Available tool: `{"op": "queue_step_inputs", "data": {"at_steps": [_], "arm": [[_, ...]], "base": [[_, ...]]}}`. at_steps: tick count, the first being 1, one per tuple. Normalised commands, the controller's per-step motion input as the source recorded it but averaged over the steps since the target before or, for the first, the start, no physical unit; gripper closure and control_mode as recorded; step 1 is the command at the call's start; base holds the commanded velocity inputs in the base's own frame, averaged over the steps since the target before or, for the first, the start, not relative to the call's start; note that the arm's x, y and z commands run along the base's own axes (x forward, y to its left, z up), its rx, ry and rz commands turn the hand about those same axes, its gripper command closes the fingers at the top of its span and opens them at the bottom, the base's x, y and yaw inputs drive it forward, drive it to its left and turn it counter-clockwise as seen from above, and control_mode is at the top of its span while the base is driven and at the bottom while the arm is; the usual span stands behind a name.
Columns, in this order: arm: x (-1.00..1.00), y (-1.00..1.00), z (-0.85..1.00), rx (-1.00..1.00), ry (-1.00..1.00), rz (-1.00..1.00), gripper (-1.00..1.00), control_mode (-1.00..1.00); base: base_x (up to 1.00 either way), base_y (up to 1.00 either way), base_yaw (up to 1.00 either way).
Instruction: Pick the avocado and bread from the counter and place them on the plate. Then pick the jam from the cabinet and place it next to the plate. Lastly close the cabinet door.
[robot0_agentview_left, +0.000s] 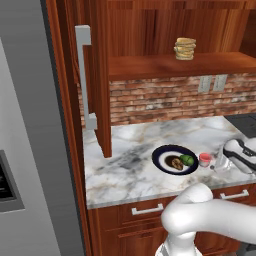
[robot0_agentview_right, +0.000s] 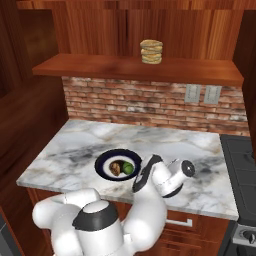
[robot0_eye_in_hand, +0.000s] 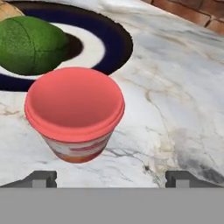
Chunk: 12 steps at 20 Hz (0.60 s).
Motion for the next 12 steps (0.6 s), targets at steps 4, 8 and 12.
{"op": "queue_step_inputs", "data": {"at_steps": [4, 8, 12], "arm": [[-0.56, -0.99, 0.0, -0.01, 0.0, -0.1, -1.0, -1.0], [-0.66, -0.89, 0.18, 0.0, -0.02, -0.06, -1.0, -1.0], [-0.51, -0.27, 0.58, 0.06, -0.1, -0.03, -1.0, -1.0]], "base": [[0.0, 0.0, 0.0], [0.0, 0.0, 0.0], [0.0, 0.0, 0.0]]}}
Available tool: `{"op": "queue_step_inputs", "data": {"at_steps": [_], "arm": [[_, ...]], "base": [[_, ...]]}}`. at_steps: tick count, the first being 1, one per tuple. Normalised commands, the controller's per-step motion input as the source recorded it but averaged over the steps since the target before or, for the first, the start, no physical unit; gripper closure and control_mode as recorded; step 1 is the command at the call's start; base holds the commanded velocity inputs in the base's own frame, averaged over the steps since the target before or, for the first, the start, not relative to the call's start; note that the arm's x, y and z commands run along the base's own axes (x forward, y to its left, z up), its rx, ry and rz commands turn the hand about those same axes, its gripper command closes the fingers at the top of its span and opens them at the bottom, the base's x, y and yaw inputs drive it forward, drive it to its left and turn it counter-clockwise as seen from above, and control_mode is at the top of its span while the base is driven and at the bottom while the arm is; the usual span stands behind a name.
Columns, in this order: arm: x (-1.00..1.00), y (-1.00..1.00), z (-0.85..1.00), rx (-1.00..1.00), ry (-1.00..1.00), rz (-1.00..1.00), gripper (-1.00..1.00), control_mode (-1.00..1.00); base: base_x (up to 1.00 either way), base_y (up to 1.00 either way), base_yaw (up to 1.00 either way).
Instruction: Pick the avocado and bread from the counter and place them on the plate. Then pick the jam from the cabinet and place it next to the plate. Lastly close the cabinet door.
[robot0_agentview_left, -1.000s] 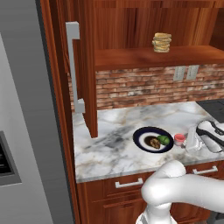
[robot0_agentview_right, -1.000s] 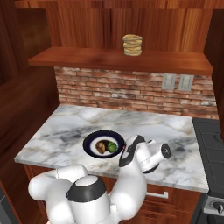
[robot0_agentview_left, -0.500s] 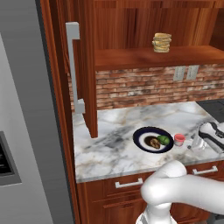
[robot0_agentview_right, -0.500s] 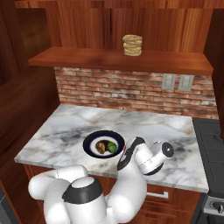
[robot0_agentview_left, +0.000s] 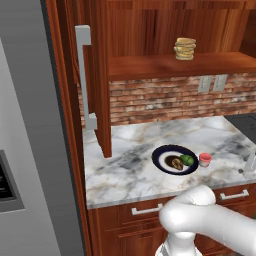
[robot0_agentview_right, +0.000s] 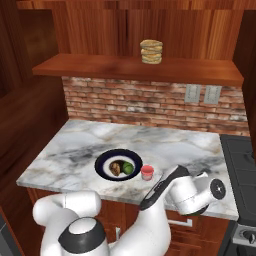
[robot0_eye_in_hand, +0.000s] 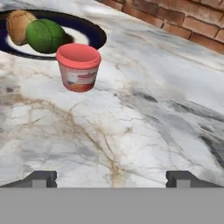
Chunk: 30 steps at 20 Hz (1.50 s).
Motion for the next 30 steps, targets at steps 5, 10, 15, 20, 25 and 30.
{"op": "queue_step_inputs", "data": {"at_steps": [5, 10, 15, 20, 25, 30], "arm": [[-0.67, -0.21, 0.57, 0.11, -0.1, 0.0, -1.0, -1.0], [-0.62, -0.29, 0.18, 0.13, -0.17, 0.0, -1.0, -1.0], [-0.35, -0.22, 0.0, 0.1, -0.22, 0.0, -1.0, -1.0], [-0.06, -0.26, 0.0, 0.12, -0.19, 0.04, -1.0, -1.0], [0.1, -0.18, 0.04, 0.06, -0.22, 0.06, -1.0, -1.0], [0.01, -0.36, 0.27, 0.03, -0.19, 0.07, -1.0, -1.0]], "base": [[0.0, 0.0, 0.0], [0.0, 0.0, 0.0], [0.0, 0.0, 0.0], [0.0, 0.0, 0.0], [0.0, 0.0, 0.0], [0.0, 0.0, 0.0]]}}
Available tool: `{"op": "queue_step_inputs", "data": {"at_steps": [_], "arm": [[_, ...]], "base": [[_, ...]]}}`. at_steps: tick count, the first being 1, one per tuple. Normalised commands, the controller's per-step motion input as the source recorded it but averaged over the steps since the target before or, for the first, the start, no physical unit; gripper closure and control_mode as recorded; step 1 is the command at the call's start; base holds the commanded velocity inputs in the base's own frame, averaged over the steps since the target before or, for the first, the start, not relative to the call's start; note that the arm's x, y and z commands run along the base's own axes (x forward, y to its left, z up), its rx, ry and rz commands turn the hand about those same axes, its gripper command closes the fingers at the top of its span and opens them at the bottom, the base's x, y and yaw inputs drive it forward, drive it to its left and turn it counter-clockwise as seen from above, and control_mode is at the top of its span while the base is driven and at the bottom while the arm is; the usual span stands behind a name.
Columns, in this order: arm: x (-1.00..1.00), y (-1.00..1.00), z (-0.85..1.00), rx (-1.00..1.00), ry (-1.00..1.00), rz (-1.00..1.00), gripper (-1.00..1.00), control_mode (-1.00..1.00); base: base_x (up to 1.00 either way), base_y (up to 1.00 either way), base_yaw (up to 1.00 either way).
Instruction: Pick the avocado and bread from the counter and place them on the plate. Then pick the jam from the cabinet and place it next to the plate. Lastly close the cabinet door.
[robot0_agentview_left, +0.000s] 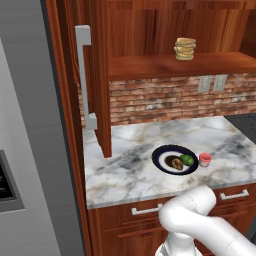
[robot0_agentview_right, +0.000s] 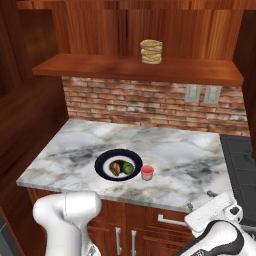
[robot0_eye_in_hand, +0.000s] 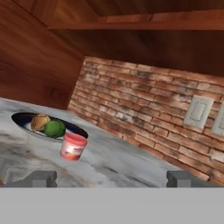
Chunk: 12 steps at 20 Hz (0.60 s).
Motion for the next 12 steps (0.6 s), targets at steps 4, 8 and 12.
{"op": "queue_step_inputs", "data": {"at_steps": [4, 8, 12], "arm": [[0.0, -0.44, 0.38, 0.05, -0.18, 0.06, -1.0, -1.0], [0.0, -0.39, 0.35, 0.05, -0.17, 0.03, -1.0, -1.0], [0.09, -0.15, 0.19, 0.09, -0.11, 0.01, -1.0, -1.0]], "base": [[0.0, 0.0, 0.0], [0.0, 0.0, 0.0], [0.0, 0.0, 0.0]]}}
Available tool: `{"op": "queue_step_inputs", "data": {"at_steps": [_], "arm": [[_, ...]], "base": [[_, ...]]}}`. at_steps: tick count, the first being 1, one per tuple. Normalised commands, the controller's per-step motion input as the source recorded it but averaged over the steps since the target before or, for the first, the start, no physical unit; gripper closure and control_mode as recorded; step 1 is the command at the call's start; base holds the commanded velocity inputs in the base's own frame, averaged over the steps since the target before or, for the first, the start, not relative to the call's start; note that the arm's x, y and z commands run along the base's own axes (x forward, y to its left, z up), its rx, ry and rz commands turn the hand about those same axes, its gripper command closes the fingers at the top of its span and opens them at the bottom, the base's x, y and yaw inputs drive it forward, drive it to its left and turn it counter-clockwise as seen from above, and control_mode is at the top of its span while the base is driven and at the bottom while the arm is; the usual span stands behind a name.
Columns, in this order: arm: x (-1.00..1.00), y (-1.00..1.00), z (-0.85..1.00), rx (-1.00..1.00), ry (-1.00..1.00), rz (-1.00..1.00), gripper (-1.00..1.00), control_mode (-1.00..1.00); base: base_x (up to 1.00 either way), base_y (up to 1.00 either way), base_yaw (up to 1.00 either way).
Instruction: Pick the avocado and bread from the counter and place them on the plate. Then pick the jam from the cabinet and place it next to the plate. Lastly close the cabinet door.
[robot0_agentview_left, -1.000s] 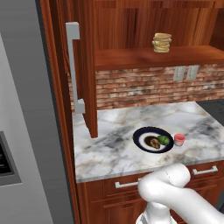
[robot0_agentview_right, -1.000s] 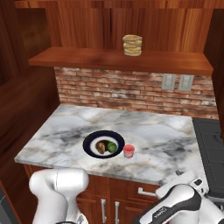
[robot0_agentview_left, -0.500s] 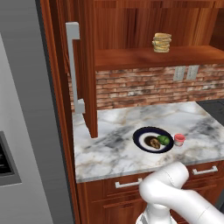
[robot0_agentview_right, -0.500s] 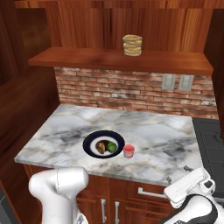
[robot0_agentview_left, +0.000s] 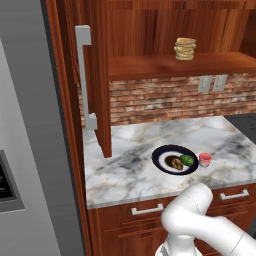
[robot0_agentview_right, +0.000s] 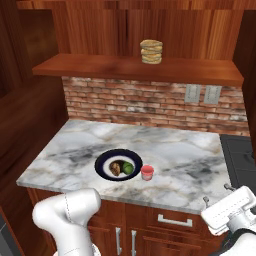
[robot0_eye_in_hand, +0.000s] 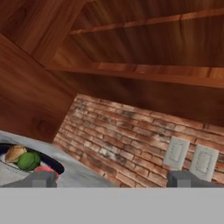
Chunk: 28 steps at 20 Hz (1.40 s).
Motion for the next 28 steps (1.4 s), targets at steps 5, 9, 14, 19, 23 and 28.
{"op": "queue_step_inputs", "data": {"at_steps": [5, 9, 14, 19, 23, 28], "arm": [[0.21, 0.0, 0.03, 0.11, -0.04, 0.0, -1.0, -1.0], [0.2, 0.0, 0.08, 0.11, 0.0, 0.0, -1.0, -1.0], [0.12, -0.06, 0.24, 0.12, -0.03, 0.0, -1.0, -1.0], [0.01, -0.17, 0.35, 0.08, -0.05, 0.0, -1.0, -1.0], [0.01, -0.12, 0.32, 0.06, -0.04, 0.0, -1.0, -1.0], [0.1, -0.07, 0.15, 0.03, -0.05, 0.0, -1.0, -1.0]], "base": [[0.0, 0.0, 0.0], [0.0, 0.0, 0.0], [0.0, 0.0, 0.0], [0.0, 0.0, 0.0], [0.0, 0.0, 0.0], [0.0, 0.0, 0.0]]}}
